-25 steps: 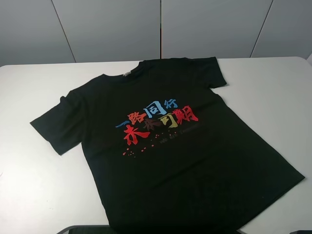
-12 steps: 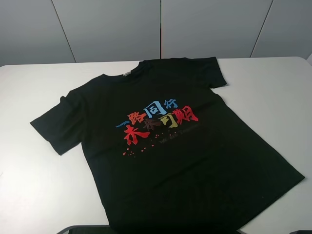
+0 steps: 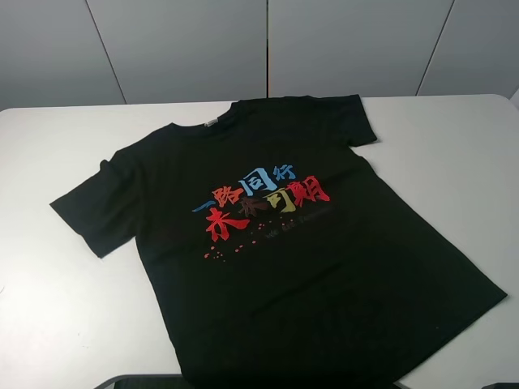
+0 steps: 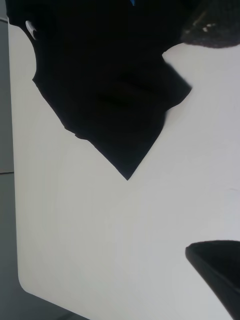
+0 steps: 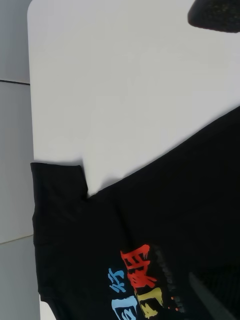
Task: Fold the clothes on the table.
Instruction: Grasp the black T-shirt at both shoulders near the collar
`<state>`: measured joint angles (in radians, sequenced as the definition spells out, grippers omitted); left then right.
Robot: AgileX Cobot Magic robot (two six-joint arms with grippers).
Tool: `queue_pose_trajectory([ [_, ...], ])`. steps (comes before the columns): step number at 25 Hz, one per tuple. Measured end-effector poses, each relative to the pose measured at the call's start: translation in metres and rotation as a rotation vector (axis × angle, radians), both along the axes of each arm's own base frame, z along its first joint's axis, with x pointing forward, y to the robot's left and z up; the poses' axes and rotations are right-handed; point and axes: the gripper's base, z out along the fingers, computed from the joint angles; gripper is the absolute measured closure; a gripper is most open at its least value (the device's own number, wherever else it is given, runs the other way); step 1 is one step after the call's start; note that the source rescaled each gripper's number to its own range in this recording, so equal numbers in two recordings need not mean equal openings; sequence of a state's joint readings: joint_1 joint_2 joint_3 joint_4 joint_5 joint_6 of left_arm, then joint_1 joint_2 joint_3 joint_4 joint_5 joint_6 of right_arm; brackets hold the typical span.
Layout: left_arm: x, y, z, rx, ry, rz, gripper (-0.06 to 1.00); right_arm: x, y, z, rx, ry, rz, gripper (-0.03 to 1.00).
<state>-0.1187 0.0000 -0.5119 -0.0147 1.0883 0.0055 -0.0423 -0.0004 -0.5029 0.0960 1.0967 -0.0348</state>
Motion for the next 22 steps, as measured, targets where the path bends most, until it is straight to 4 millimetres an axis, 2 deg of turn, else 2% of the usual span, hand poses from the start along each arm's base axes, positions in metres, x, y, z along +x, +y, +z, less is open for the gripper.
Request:
queue_pose_trajectory([
  [6, 0.000, 0.000, 0.000, -0.003, 0.001, 0.004, -0.06, 0.000, 0.002, 0.000, 0.021, -0.001, 0.014, -0.03],
  [10, 0.009, -0.001, 0.016, -0.002, 0.014, 0.004, -0.06, 0.006, 0.002, 0.006, 0.020, 0.047, 0.018, -0.03],
  [15, 0.041, -0.005, 0.049, 0.034, 0.051, -0.013, -0.06, 0.030, 0.001, 0.030, -0.009, 0.141, 0.039, -0.03],
  [17, 0.055, -0.006, 0.060, 0.084, 0.073, -0.041, -0.06, 0.046, 0.000, 0.039, -0.027, 0.182, 0.053, -0.03],
  [22, 0.104, -0.014, 0.081, 0.160, 0.176, -0.118, -0.06, 0.091, 0.003, 0.066, -0.044, 0.204, 0.126, -0.03],
])
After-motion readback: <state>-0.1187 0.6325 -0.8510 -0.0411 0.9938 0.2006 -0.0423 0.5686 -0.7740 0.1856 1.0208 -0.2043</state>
